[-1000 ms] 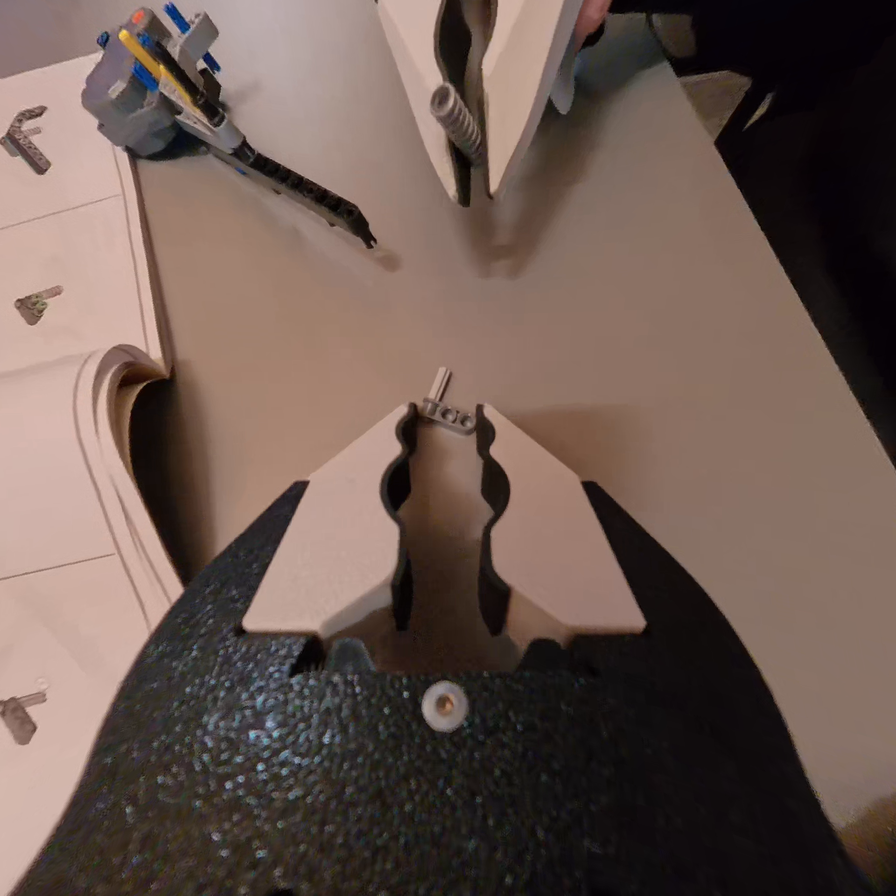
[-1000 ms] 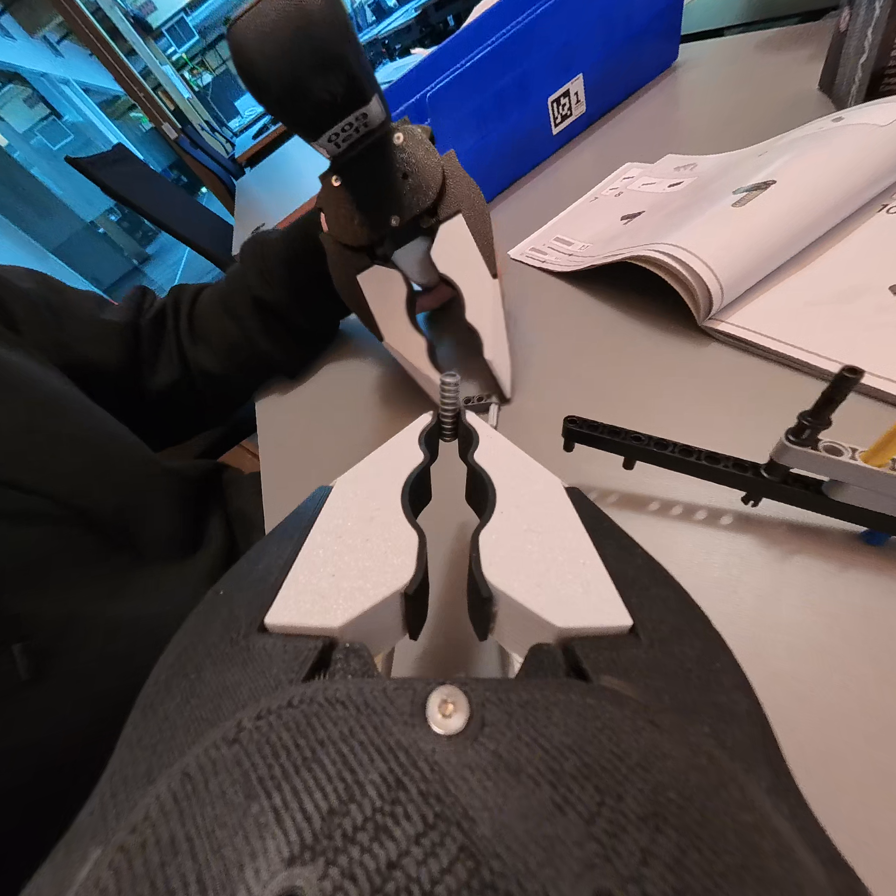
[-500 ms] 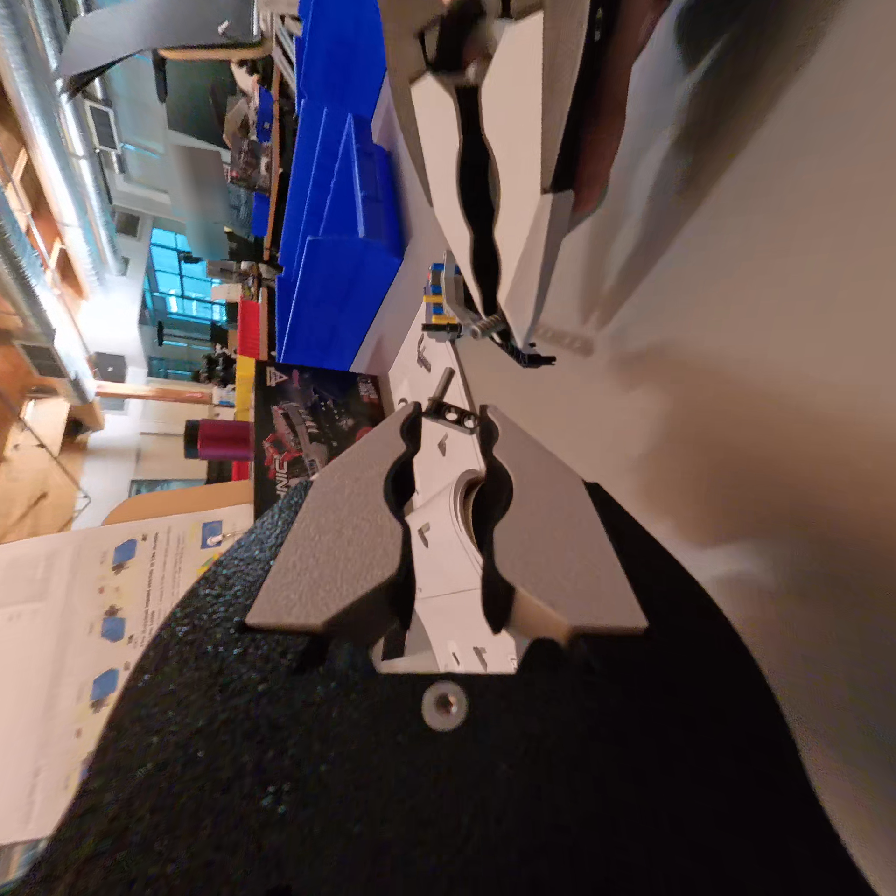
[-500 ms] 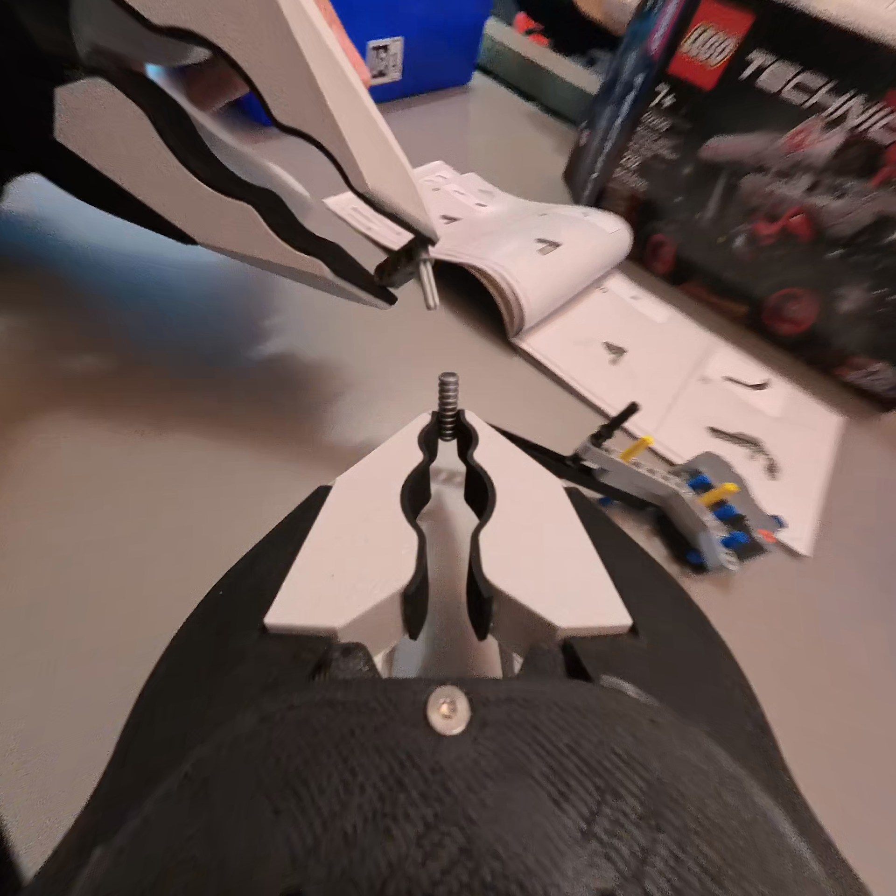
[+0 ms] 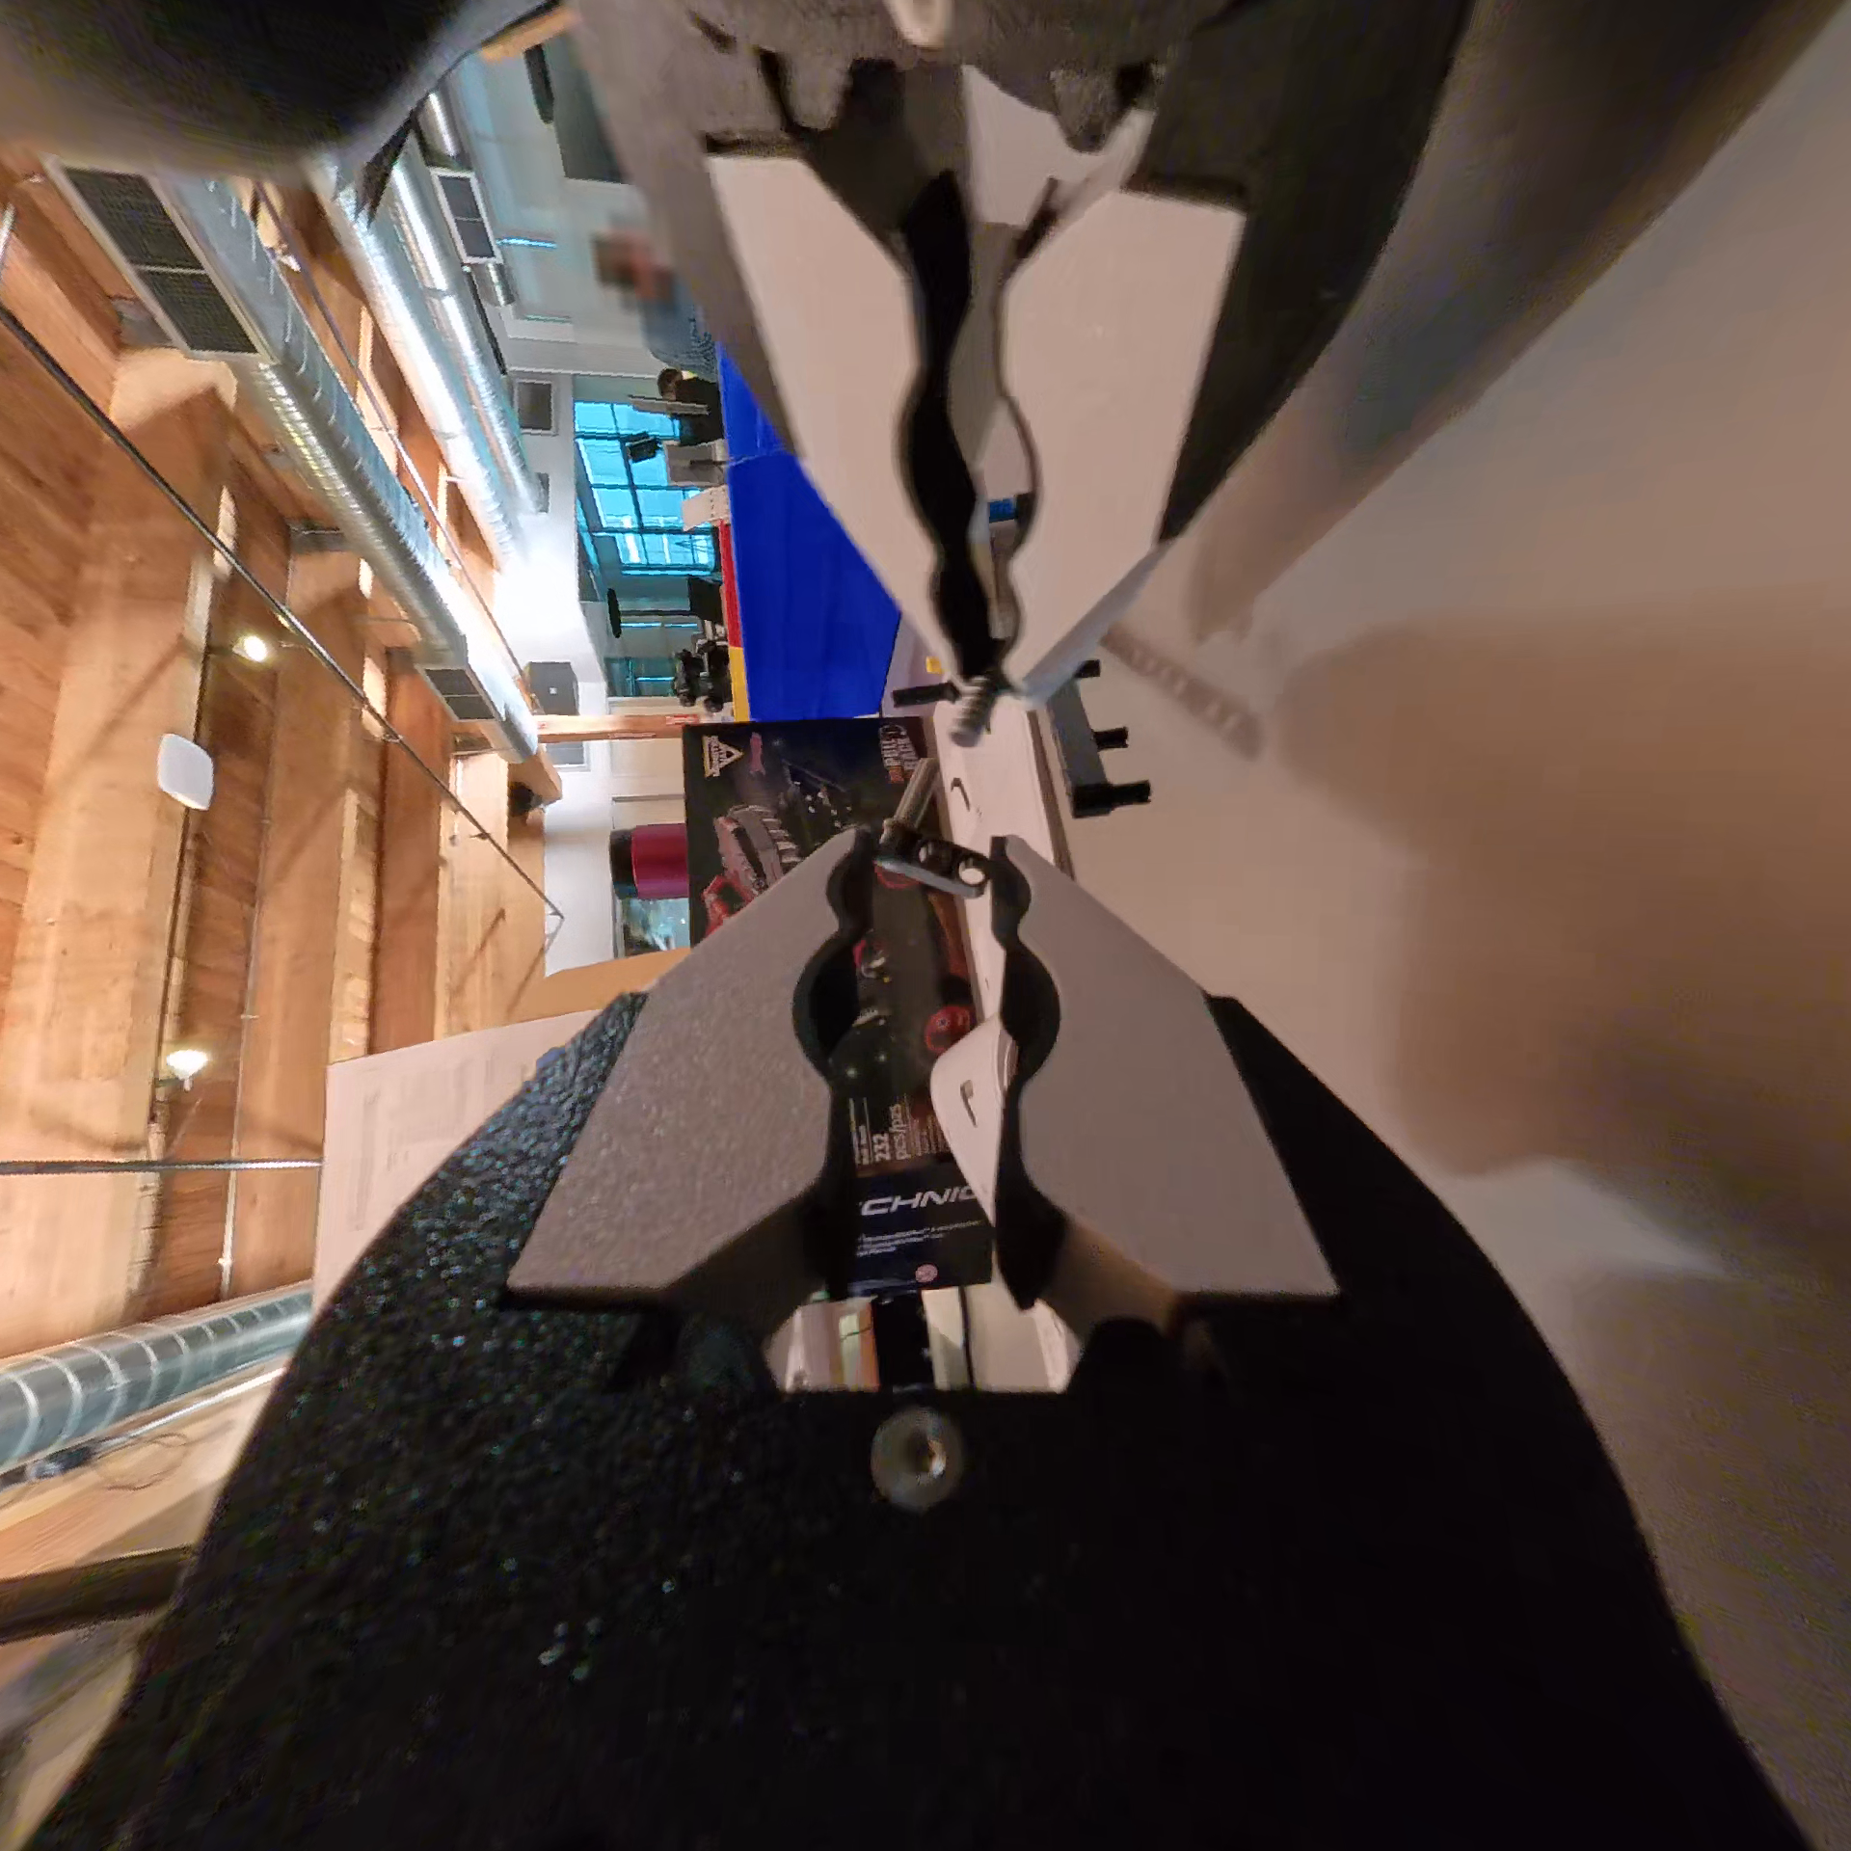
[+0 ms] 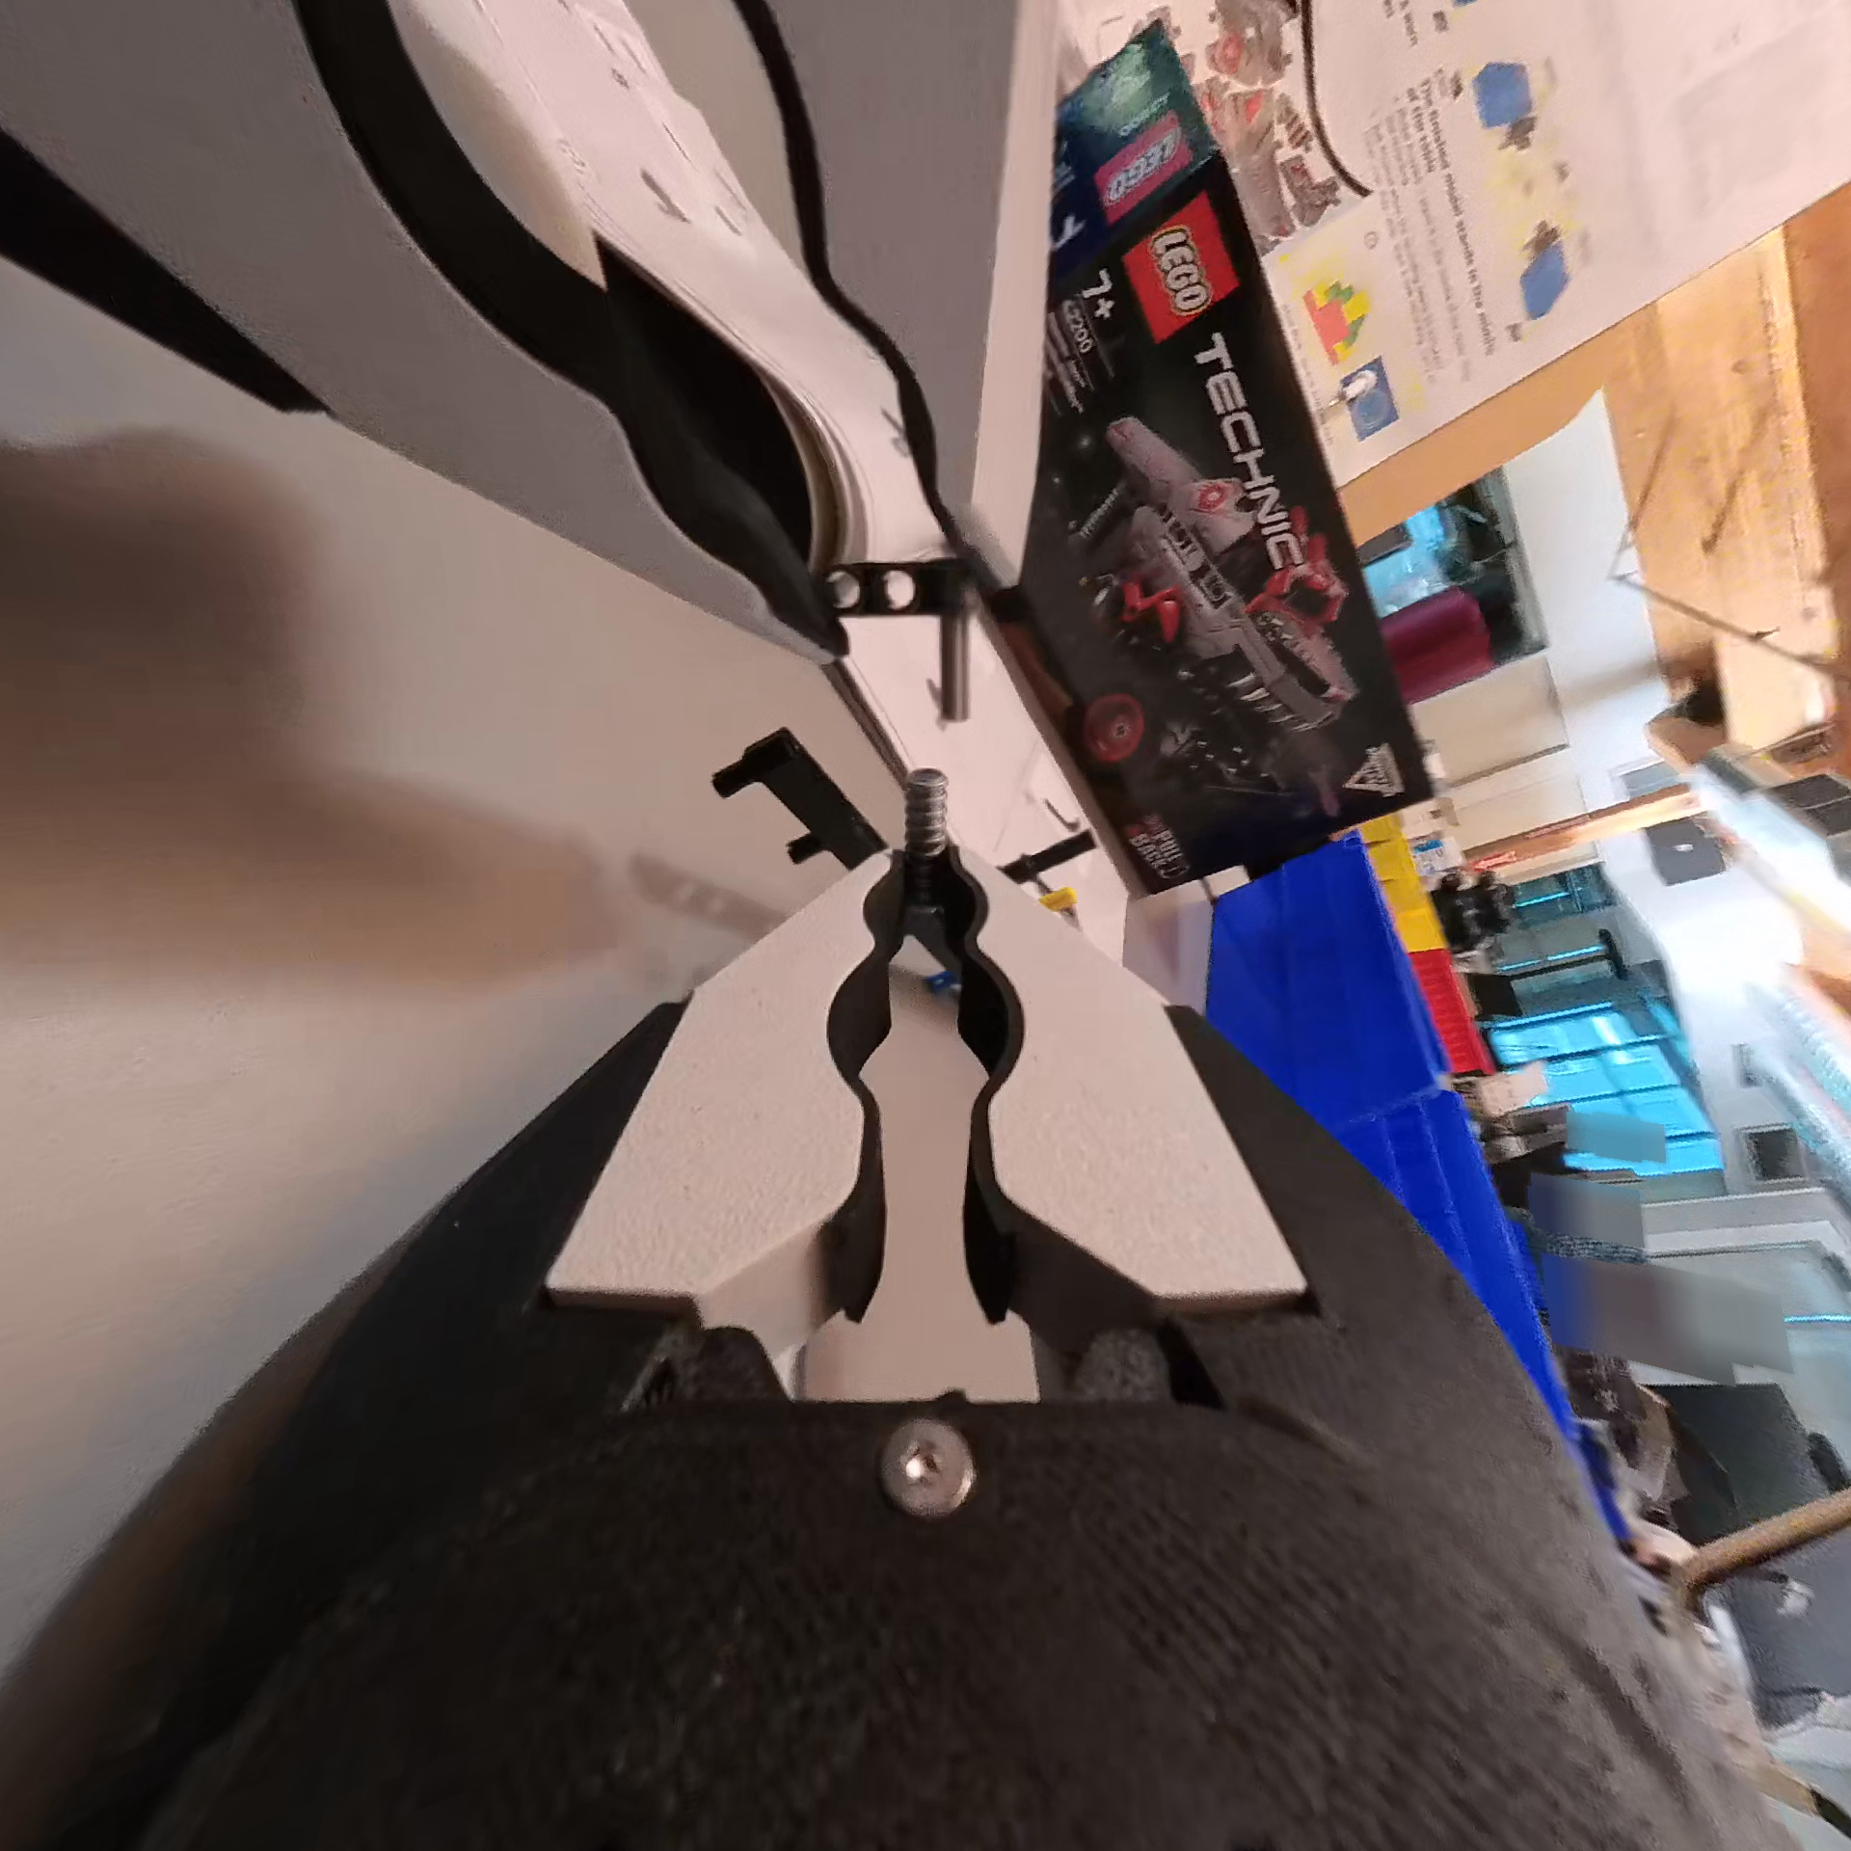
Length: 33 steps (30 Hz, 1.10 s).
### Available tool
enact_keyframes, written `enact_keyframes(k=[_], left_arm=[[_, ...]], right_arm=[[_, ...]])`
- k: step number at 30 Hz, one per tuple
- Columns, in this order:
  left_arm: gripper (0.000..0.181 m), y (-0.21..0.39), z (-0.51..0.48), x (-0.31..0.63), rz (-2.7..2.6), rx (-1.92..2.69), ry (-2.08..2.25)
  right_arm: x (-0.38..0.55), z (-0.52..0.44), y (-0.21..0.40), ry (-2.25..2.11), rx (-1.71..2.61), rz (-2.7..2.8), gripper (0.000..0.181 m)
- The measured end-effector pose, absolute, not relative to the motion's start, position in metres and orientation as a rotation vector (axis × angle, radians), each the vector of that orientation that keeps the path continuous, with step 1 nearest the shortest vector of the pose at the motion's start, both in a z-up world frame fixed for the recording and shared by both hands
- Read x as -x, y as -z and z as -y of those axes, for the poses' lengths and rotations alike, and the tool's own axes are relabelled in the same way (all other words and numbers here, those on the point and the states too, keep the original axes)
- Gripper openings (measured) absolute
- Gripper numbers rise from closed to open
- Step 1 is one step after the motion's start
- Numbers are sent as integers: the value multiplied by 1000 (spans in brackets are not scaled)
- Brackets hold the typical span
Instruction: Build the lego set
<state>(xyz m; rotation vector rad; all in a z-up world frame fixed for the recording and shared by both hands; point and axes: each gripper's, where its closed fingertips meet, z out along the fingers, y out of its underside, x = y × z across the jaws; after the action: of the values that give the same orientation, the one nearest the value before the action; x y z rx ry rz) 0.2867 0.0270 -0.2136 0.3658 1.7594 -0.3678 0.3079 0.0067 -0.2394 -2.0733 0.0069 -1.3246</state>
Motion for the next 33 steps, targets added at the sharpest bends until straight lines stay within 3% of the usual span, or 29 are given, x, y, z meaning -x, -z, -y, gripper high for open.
enact_keyframes(k=[33], left_arm=[[20,233,-32,-282,-1772,-481,172]], right_arm=[[-296,-15,254,1102,2138,-17,4]])
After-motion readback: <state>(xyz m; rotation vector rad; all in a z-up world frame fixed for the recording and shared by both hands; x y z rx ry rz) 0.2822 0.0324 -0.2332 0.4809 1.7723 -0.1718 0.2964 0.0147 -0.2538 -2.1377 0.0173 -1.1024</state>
